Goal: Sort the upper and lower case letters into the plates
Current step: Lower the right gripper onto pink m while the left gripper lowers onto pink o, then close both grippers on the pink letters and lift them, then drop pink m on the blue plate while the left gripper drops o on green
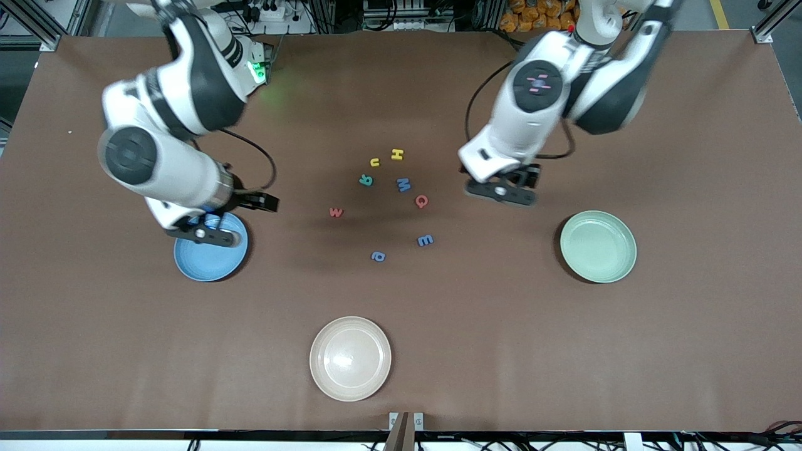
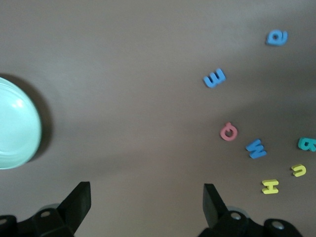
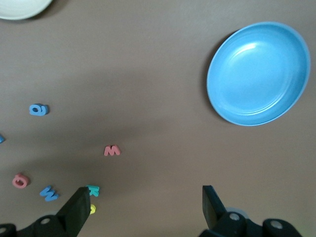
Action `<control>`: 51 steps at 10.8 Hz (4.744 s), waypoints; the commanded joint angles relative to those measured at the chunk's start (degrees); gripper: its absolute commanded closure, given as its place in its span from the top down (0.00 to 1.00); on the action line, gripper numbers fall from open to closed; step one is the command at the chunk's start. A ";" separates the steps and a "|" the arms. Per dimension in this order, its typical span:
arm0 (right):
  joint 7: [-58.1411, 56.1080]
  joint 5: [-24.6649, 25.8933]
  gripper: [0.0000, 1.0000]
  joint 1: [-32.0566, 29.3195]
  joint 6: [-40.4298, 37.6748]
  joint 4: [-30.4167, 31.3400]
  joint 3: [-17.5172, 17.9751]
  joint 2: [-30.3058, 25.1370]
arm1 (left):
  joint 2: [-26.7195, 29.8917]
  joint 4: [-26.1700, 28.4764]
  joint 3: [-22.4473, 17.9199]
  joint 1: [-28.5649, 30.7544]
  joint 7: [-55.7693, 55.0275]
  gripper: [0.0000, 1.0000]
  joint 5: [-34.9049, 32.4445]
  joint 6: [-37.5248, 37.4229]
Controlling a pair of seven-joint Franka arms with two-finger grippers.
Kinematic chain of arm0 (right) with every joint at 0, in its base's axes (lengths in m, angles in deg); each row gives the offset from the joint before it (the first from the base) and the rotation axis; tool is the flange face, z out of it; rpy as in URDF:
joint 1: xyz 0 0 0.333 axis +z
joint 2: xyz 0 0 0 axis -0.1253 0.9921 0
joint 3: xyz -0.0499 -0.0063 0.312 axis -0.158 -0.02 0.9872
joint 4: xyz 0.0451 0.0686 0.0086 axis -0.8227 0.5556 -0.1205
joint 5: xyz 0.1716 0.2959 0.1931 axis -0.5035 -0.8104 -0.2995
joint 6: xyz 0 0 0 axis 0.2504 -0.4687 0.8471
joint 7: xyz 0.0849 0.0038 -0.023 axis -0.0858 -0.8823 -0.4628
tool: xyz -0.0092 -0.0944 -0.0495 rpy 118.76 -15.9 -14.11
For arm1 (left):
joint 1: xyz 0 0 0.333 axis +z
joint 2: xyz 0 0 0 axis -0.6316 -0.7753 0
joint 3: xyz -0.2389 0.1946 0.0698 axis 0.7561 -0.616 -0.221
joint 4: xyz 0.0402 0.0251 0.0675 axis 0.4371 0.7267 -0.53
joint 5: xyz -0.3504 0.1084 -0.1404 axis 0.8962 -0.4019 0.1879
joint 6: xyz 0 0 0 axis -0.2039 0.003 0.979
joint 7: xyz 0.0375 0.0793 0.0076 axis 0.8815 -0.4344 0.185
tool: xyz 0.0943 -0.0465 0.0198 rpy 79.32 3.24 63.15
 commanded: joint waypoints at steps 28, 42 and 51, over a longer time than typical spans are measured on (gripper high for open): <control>5.46 -0.94 1.00 7.63 43.89 23.67 6.46 13.30 | -26.53 -1.86 1.66 -10.51 -24.51 0.74 -7.93 28.44; 5.38 -0.94 0.42 7.98 44.16 24.73 6.37 13.12 | -25.83 0.86 1.48 -9.82 -24.51 0.20 -8.46 28.36; 4.86 -0.94 0.00 6.58 38.56 22.20 6.46 8.65 | -10.81 0.42 1.83 5.45 -12.69 0.00 -8.37 17.48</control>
